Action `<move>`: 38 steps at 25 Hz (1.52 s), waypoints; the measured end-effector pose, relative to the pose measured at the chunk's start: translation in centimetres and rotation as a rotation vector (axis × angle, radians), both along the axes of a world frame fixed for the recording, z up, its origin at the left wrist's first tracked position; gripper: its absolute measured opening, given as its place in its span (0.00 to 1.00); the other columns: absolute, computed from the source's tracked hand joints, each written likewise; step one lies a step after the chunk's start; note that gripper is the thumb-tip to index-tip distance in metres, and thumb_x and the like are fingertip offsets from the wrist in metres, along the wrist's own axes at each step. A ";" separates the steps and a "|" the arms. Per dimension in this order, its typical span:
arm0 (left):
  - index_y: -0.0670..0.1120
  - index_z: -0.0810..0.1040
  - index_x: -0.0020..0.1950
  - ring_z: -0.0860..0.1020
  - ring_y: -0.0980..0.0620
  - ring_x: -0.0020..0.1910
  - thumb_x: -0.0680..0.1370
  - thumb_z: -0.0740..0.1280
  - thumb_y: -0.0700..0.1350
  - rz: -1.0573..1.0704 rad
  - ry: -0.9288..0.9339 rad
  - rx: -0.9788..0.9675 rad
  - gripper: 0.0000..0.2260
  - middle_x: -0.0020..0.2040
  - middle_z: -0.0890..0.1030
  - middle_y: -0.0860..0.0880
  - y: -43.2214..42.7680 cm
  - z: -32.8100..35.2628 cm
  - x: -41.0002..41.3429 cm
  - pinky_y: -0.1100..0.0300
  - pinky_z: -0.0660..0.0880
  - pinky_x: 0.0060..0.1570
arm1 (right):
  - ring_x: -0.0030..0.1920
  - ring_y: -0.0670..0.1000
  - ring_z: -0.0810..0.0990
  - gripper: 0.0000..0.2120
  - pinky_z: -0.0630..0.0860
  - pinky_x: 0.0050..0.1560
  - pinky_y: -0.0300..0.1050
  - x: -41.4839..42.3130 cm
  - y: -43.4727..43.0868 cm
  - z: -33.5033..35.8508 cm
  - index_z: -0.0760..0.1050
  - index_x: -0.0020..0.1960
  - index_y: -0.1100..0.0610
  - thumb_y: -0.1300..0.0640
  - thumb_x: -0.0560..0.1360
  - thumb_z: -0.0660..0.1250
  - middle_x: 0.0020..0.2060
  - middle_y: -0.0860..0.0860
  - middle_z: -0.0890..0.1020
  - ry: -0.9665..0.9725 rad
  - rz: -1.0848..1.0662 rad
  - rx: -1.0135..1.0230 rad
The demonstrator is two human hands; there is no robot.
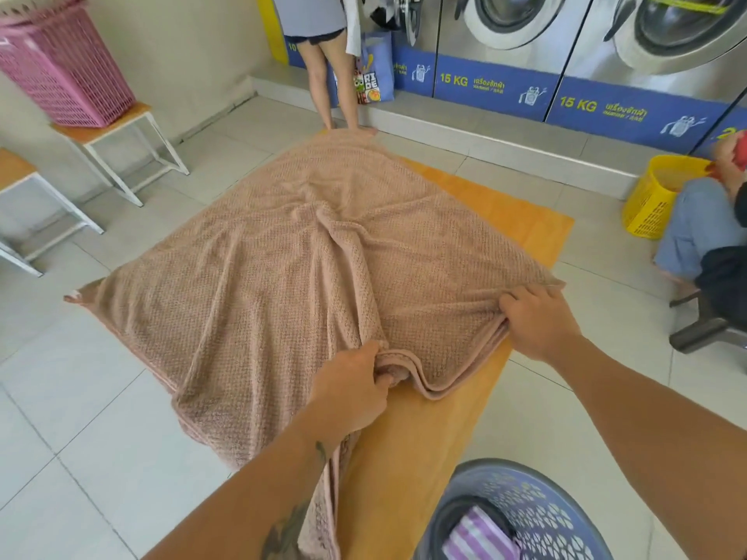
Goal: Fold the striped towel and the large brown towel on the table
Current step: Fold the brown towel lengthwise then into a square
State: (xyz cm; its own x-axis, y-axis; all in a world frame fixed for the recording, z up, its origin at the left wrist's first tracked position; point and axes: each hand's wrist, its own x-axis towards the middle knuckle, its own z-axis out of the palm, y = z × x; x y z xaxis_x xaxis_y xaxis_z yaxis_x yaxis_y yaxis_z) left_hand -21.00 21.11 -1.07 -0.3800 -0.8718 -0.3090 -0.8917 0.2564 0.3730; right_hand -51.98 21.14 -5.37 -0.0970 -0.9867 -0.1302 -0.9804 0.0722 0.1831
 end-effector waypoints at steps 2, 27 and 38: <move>0.53 0.73 0.58 0.80 0.47 0.40 0.81 0.59 0.58 0.022 -0.015 -0.042 0.12 0.43 0.80 0.49 -0.5 -0.1 -0.1 0.54 0.78 0.38 | 0.59 0.57 0.74 0.16 0.72 0.62 0.56 -0.6 -0.5 0.5 0.73 0.59 0.53 0.57 0.71 0.64 0.57 0.52 0.77 -0.048 0.018 0.075; 0.42 0.78 0.48 0.72 0.47 0.42 0.82 0.64 0.43 0.276 0.544 0.501 0.06 0.43 0.76 0.45 -16.7 3.3 10.8 0.50 0.70 0.44 | 0.58 0.66 0.79 0.15 0.79 0.51 0.63 9.9 -27.4 19.3 0.76 0.60 0.62 0.60 0.75 0.64 0.57 0.62 0.80 -0.224 -0.349 -0.369; 0.48 0.83 0.50 0.81 0.47 0.51 0.84 0.62 0.46 0.558 0.588 0.425 0.10 0.51 0.84 0.46 -38.3 1.3 27.4 0.49 0.73 0.62 | 0.62 0.62 0.75 0.16 0.72 0.60 0.49 25.4 -46.1 13.8 0.75 0.60 0.63 0.55 0.76 0.65 0.57 0.60 0.78 -0.127 -0.298 -0.243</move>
State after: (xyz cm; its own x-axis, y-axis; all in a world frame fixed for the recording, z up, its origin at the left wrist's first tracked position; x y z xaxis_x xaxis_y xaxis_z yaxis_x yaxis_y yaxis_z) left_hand 6.43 -17.14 0.25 -0.1351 -0.8334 -0.5359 -0.4812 -0.4176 0.7707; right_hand -26.62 -25.00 8.46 -0.3816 -0.9214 0.0737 -0.9238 0.3829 0.0043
